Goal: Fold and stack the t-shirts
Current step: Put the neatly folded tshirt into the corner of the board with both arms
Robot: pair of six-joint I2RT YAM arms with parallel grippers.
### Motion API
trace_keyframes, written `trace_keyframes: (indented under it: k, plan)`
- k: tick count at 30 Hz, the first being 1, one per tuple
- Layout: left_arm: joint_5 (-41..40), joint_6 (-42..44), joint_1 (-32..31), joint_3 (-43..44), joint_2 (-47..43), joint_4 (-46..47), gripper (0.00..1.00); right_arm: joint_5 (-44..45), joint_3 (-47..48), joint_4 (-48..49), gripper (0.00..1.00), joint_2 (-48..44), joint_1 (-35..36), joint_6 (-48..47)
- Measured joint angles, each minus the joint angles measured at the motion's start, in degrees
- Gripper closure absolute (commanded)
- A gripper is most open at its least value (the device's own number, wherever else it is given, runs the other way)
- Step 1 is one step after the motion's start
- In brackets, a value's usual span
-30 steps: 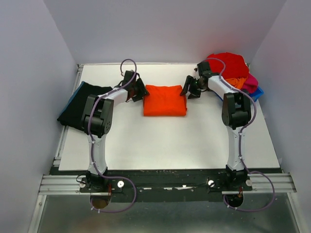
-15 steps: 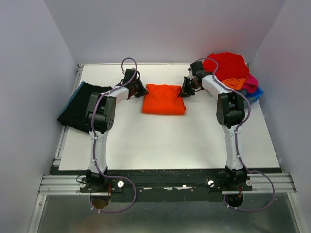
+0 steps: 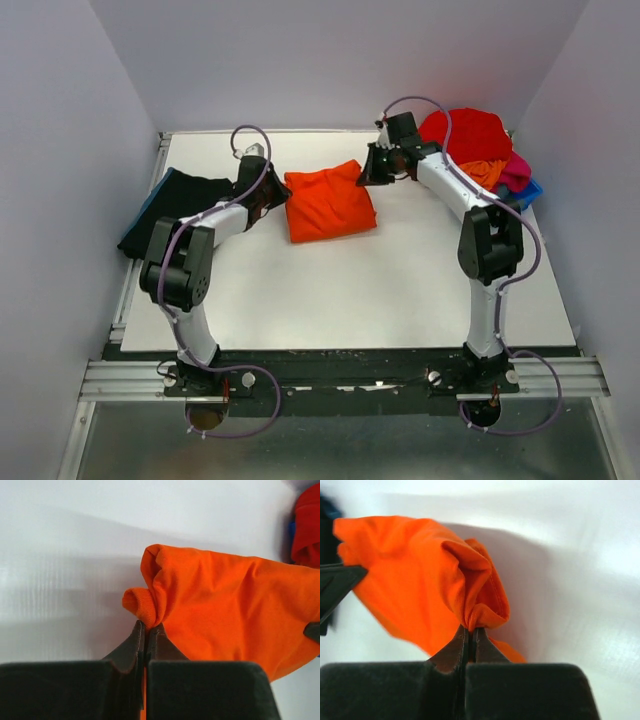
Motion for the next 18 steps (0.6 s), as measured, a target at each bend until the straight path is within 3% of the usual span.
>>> trace_keyframes:
  k: [7, 12, 18]
  plan:
    - [-9.16, -0.39, 0.17, -11.23, -17.88, 1.03, 1.0, -0.11, 1.16, 3.5, 0.99, -6.03, 6.73, -2.62]
    - [-17.88, -2.73, 0.66, -14.86, -30.23, -6.95, 1.0, -1.38, 4.44, 3.74, 0.99, -4.98, 8.37, -2.73]
    - [-24.13, -6.58, 4.39, -14.14, -40.41, -19.87, 1.0, -4.15, 15.39, 5.09, 0.99, 0.98, 11.74, -1.6]
